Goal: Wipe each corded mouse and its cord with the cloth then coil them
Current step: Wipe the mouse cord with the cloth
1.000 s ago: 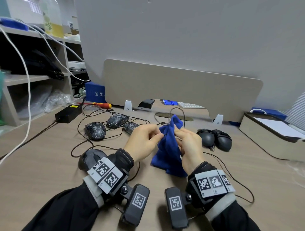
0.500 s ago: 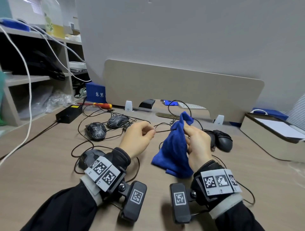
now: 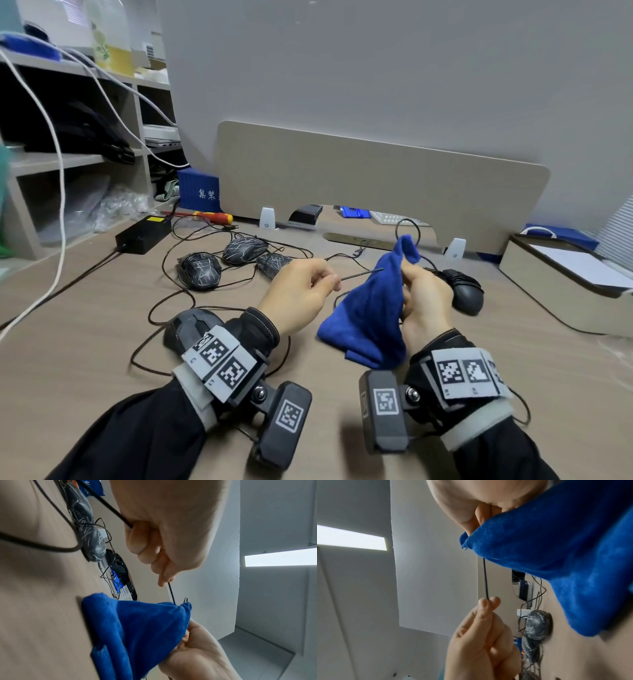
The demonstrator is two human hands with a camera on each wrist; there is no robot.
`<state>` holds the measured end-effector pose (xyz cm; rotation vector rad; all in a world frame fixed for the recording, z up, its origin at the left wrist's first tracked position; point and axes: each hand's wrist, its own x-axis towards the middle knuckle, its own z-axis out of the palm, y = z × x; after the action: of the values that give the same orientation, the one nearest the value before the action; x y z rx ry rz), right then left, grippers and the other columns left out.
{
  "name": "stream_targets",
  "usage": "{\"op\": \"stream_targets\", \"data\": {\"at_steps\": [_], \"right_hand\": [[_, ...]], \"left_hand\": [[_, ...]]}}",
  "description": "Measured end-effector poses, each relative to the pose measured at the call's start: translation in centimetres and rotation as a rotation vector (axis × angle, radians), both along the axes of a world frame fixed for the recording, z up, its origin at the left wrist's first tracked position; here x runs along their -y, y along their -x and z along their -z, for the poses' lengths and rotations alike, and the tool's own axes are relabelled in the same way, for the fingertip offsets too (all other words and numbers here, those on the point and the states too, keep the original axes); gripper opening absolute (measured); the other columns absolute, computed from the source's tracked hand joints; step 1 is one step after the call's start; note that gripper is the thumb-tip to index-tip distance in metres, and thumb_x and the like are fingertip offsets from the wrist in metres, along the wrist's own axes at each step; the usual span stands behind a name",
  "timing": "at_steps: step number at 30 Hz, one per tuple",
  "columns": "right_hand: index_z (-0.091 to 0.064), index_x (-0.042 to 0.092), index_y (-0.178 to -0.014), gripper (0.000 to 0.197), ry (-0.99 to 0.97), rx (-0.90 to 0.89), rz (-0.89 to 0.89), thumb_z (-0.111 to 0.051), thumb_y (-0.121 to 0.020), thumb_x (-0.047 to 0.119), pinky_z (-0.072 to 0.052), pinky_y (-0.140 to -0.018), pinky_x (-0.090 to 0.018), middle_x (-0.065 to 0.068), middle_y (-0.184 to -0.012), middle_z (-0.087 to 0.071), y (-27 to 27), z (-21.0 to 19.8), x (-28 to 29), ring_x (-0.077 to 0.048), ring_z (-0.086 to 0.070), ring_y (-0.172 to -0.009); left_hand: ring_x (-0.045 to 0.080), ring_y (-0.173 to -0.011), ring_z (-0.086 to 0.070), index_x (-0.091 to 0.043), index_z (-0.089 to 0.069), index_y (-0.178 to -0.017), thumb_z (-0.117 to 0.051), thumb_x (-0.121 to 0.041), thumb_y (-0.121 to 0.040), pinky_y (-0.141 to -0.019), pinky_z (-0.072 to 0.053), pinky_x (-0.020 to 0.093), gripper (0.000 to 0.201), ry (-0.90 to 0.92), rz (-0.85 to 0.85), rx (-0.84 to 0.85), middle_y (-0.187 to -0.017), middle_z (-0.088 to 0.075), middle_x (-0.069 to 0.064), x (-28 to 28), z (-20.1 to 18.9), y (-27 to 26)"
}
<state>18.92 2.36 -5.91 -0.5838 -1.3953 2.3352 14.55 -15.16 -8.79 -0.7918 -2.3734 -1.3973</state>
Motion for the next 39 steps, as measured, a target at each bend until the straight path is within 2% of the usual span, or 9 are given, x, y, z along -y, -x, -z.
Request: {"op": "stream_targets", "data": {"at_steps": [8, 12, 14, 18, 22, 26, 31, 34, 39], "right_hand": [[-0.068, 0.010, -0.087, 0.025, 0.071, -0.049, -0.360, -0.066, -0.092, 0.035, -0.047, -0.071, -0.027, -0.004, -0.079, -0.063, 0.2, 0.0, 1.4, -0.018, -0.061, -0.076], [-0.071, 0.002, -0.105, 0.031, -0.066, -0.093, -0.490, -0.063, -0.094, 0.029, -0.049, -0.059, -0.022, -0.006, -0.077, -0.069, -0.2, 0.2, 2.4, -0.015, -0.065, -0.067], [-0.074, 0.006, -0.098, 0.019, -0.234, -0.102, -0.454, -0.067, -0.091, 0.022, -0.051, -0.056, -0.023, -0.011, -0.079, -0.070, 0.0, 0.7, 2.7, -0.019, -0.065, -0.068], [-0.078, 0.009, -0.093, 0.013, -0.386, -0.123, -0.412, -0.068, -0.092, 0.018, -0.053, -0.073, -0.032, -0.017, -0.089, -0.075, -0.2, 1.1, 2.9, -0.022, -0.066, -0.075], [-0.077, 0.007, -0.091, 0.017, -0.417, -0.128, -0.305, -0.064, -0.095, 0.018, -0.050, -0.054, -0.020, -0.003, -0.072, -0.073, 0.0, 0.9, 1.8, -0.011, -0.065, -0.062], [-0.075, 0.009, -0.080, 0.021, -0.320, -0.117, -0.116, -0.070, -0.092, 0.025, -0.042, -0.045, -0.020, 0.002, -0.056, -0.064, 0.7, 0.8, 0.3, -0.009, -0.058, -0.049], [-0.071, 0.016, -0.058, 0.029, -0.098, -0.023, -0.112, -0.074, -0.084, 0.028, -0.045, -0.062, -0.031, -0.001, -0.065, -0.061, 1.3, 0.9, -0.2, -0.015, -0.058, -0.058], [-0.072, 0.012, -0.075, 0.021, -0.062, -0.022, -0.132, -0.070, -0.087, 0.030, -0.046, -0.067, -0.033, -0.006, -0.074, -0.063, 1.5, 0.9, -0.5, -0.020, -0.060, -0.066], [-0.067, 0.007, -0.108, 0.029, 0.084, -0.030, -0.301, -0.064, -0.090, 0.029, -0.046, -0.082, -0.031, -0.008, -0.093, -0.060, 1.5, 0.9, 0.1, -0.021, -0.060, -0.091]], "left_hand": [[-0.002, -0.056, -0.048, -0.013, -0.069, -0.079, -0.058, -0.009, -0.097, -0.060, -0.040, 0.015, 0.022, -0.136, 0.061, 0.081, -0.066, -0.062, -0.009, -0.2, -0.4, -0.6], [0.000, -0.054, -0.045, -0.006, -0.068, -0.077, -0.059, -0.006, -0.096, -0.058, -0.039, 0.017, 0.021, -0.184, 0.067, 0.063, -0.063, -0.058, -0.002, -0.2, -0.5, -0.5], [0.001, -0.055, -0.045, 0.000, -0.067, -0.077, -0.057, -0.002, -0.095, -0.059, -0.040, 0.020, 0.020, -0.180, 0.078, 0.060, -0.063, -0.058, 0.000, -0.2, -0.3, -0.4], [0.008, -0.062, -0.047, -0.005, -0.066, -0.074, -0.053, -0.014, -0.087, -0.061, -0.041, 0.028, 0.021, -0.146, 0.145, 0.048, -0.065, -0.061, 0.005, -0.2, -0.1, -0.5], [-0.002, -0.059, -0.052, -0.010, -0.067, -0.075, -0.057, -0.001, -0.094, -0.063, -0.041, 0.016, 0.023, -0.140, 0.149, 0.086, -0.071, -0.066, -0.002, -0.2, -0.5, -0.8], [-0.006, -0.054, -0.051, -0.015, -0.067, -0.073, -0.057, -0.002, -0.096, -0.060, -0.039, 0.014, 0.028, -0.146, 0.129, 0.100, -0.068, -0.066, -0.009, -0.3, -0.7, -1.0], [0.001, -0.038, -0.035, -0.002, -0.066, -0.098, -0.051, 0.004, -0.093, -0.040, -0.027, 0.012, 0.017, -0.282, 0.127, 0.327, -0.048, -0.050, -0.012, -0.1, -1.2, -1.3], [0.007, -0.039, -0.032, -0.003, -0.064, -0.105, -0.046, -0.005, -0.066, -0.040, -0.023, 0.015, 0.043, -0.380, 0.126, 0.439, -0.054, -0.053, 0.002, 0.3, -1.6, -1.3], [0.013, -0.046, -0.037, -0.005, -0.057, -0.111, -0.043, 0.014, -0.076, -0.041, -0.027, 0.018, 0.042, -0.414, 0.087, 0.364, -0.057, -0.060, 0.006, 0.6, -1.5, -1.3]]}}
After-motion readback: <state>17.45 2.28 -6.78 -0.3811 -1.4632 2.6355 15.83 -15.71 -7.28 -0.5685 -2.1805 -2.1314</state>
